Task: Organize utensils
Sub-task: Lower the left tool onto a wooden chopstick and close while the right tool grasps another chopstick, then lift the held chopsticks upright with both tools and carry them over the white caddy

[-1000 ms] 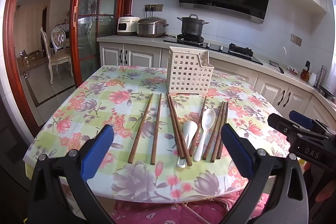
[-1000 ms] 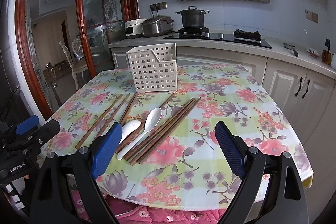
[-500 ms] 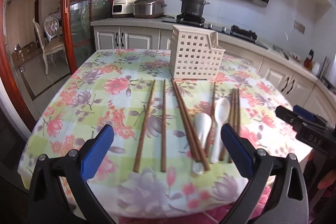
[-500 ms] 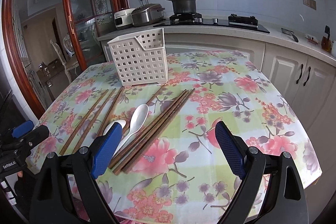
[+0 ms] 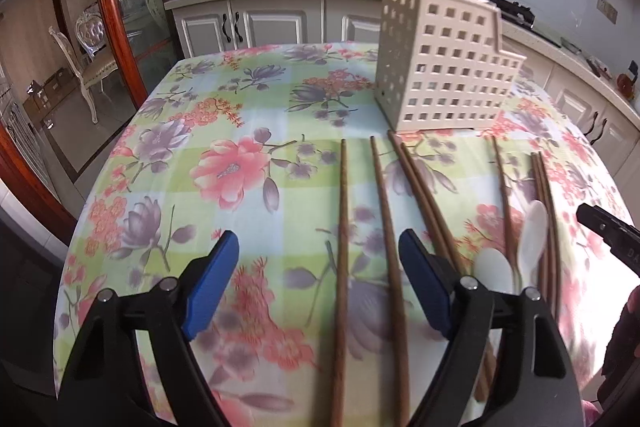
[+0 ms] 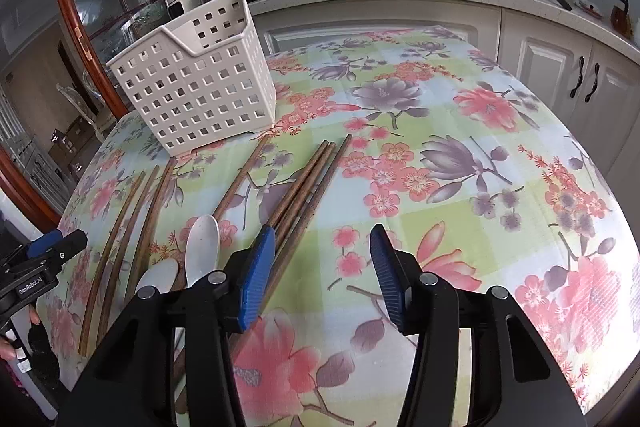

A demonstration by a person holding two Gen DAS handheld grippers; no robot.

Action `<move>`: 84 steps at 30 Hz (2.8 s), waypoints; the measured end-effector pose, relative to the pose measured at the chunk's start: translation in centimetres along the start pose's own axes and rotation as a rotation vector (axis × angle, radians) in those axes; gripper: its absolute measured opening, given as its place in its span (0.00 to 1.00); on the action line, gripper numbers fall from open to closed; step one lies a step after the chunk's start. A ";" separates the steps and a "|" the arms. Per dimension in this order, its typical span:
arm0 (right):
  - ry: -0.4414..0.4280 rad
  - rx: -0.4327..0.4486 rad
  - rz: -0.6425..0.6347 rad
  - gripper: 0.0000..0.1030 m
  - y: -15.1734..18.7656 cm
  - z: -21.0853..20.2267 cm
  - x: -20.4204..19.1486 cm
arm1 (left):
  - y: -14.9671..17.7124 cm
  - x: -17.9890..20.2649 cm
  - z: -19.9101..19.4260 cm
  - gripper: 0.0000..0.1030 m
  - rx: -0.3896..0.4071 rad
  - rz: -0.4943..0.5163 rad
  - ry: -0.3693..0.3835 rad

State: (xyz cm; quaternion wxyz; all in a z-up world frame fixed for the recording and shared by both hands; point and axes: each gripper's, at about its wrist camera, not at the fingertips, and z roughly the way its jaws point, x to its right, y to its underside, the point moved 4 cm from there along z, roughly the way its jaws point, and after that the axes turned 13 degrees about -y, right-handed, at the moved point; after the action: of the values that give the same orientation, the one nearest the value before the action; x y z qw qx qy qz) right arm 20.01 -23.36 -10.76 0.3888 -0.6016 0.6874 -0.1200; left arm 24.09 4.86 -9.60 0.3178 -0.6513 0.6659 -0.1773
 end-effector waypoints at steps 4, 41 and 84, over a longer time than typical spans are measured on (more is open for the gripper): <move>0.008 -0.043 0.036 0.39 -0.4 1.5 0.4 | -0.8 0.5 2.1 0.66 -0.045 0.028 0.006; 0.006 -0.161 -0.123 0.09 -2.6 4.5 0.7 | -2.6 1.9 6.1 0.06 -0.139 0.054 0.027; -0.117 0.160 -0.316 0.07 -5.6 -8.9 -5.2 | -3.7 0.0 -10.0 0.06 0.189 -0.036 0.082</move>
State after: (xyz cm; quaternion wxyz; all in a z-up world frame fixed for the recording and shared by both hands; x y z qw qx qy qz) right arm 17.95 -22.67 0.74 0.4510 -0.6751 0.5489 -0.1987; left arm 20.30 2.75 0.19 0.3473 -0.6225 0.6466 -0.2716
